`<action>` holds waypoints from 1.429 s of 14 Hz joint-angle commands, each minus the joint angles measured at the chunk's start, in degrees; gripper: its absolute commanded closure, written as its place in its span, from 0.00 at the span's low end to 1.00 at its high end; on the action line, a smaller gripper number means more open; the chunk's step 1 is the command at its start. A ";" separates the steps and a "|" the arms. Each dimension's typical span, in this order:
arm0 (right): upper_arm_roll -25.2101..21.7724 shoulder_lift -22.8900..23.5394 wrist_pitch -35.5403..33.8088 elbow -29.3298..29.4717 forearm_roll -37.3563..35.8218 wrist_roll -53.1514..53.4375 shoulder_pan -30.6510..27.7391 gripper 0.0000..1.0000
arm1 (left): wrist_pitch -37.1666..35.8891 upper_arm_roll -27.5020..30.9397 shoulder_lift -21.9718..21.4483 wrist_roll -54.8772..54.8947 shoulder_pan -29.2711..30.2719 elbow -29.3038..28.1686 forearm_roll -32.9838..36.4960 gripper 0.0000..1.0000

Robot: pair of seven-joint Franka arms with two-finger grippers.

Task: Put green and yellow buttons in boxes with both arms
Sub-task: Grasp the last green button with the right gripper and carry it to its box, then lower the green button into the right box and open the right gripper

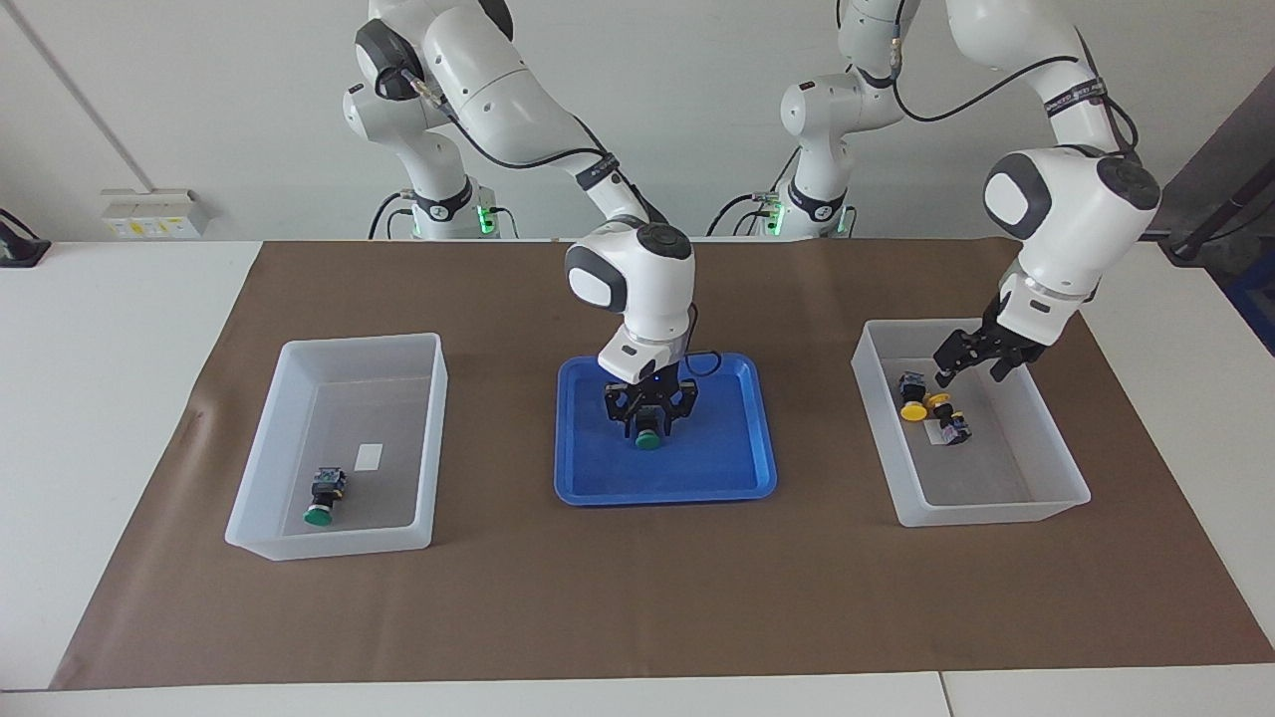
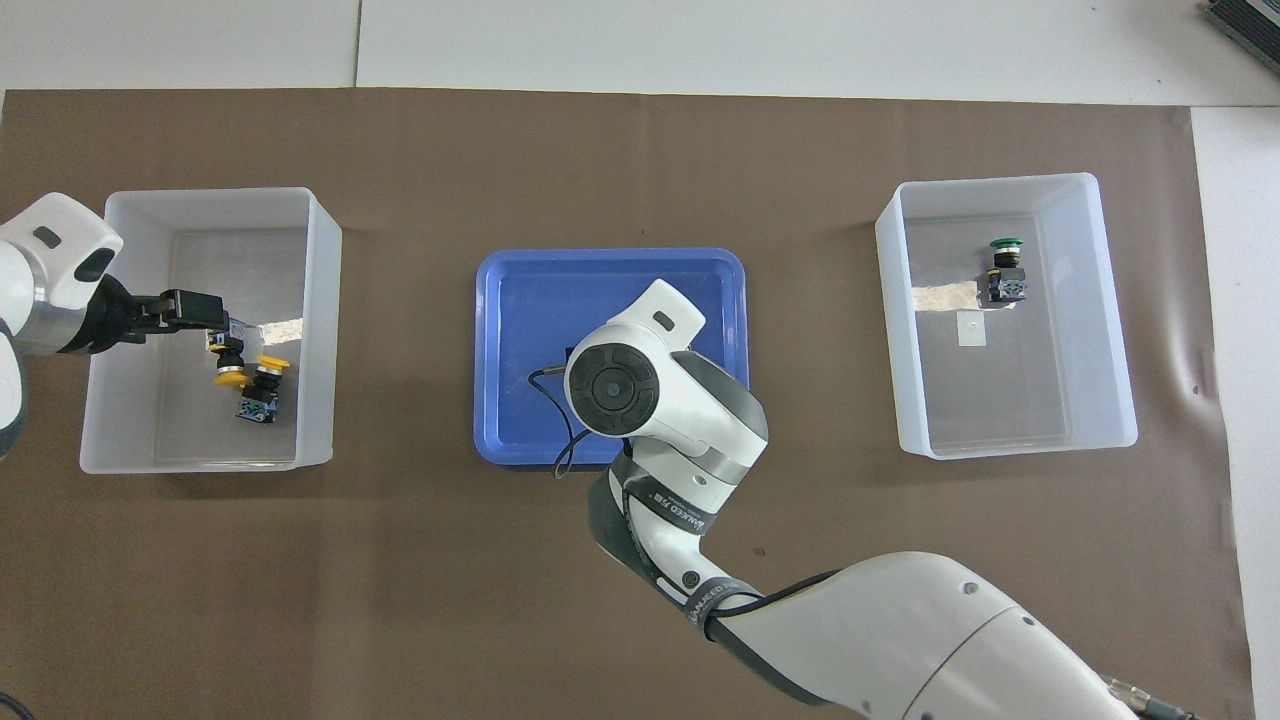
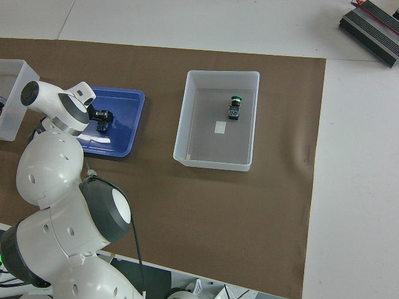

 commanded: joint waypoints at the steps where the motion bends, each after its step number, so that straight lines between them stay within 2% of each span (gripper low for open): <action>1: 0.08 -0.57 0.64 -1.02 -1.71 1.68 -0.30 1.00 | -7.69 0.08 -1.22 0.16 -4.82 3.82 5.01 0.00; 4: 0.08 -2.85 -1.11 -0.93 -1.62 1.15 -1.96 1.00 | -12.70 0.08 -3.68 0.16 -9.75 5.04 8.62 0.00; 6: 0.34 -6.09 -2.78 -1.54 -0.92 -0.25 -5.64 1.00 | -17.35 -0.01 -4.56 -0.36 -10.29 8.90 8.19 0.00; 8: 0.43 -9.52 -6.12 -1.90 0.39 -4.71 -9.16 1.00 | -21.04 -0.01 -4.83 -0.46 -10.20 13.03 7.49 0.00; 10: 0.43 -12.86 -7.36 -2.50 5.29 -10.25 -13.55 1.00 | -24.82 0.25 -4.83 -0.54 -10.03 17.25 4.86 0.00; 12: 0.43 -15.86 -8.67 -3.13 8.30 -19.19 -18.38 1.00 | -27.82 0.34 -4.56 -0.46 -9.59 20.25 3.44 0.00; 15: 0.43 -18.50 -11.40 -3.39 11.12 -29.93 -23.92 1.00 | -28.79 0.51 -4.83 -0.46 -9.50 20.35 3.44 0.00; 17: 0.43 -22.35 -12.99 -7.41 14.18 -39.41 -28.75 1.00 | -28.45 0.69 -4.92 -0.28 -9.41 19.91 3.35 0.00; 20: 0.35 -22.64 -10.89 -9.89 18.86 -49.02 -33.77 1.00 | -28.44 0.78 -5.70 -0.37 -9.41 18.94 3.44 0.00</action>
